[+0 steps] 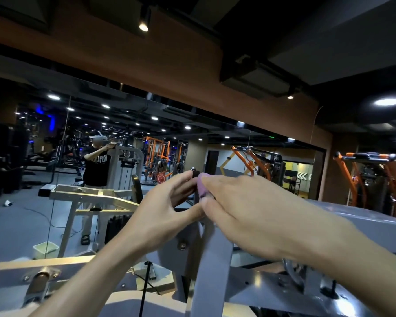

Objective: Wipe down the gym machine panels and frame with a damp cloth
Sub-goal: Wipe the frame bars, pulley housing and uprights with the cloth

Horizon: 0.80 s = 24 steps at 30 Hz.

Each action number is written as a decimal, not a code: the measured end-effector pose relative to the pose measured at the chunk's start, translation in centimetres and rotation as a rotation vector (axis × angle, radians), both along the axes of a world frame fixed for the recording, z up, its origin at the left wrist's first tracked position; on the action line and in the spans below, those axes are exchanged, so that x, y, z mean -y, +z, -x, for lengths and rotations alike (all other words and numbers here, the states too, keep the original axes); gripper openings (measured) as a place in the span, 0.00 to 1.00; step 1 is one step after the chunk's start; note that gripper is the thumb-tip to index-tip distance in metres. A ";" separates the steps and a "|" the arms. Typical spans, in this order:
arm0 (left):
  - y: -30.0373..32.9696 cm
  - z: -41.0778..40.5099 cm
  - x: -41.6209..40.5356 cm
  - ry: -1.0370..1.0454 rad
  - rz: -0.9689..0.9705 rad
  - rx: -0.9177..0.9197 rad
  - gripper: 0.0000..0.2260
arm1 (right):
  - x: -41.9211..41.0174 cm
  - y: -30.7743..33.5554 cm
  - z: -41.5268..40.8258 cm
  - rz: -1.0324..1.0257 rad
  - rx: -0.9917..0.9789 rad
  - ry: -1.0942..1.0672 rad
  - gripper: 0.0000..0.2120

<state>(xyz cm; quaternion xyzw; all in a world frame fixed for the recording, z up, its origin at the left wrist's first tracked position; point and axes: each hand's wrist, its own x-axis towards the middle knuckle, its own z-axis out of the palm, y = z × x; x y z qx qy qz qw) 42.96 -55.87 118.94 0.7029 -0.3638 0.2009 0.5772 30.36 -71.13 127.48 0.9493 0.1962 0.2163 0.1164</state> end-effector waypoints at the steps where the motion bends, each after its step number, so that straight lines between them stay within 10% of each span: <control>1: -0.1 -0.1 -0.1 -0.015 0.001 -0.004 0.52 | 0.0 -0.1 0.7 -0.027 0.001 -0.004 0.14; 24: -0.2 -0.4 -0.2 -0.017 0.013 -0.009 0.60 | 0.3 5.3 -7.9 -0.004 -0.251 -0.104 0.24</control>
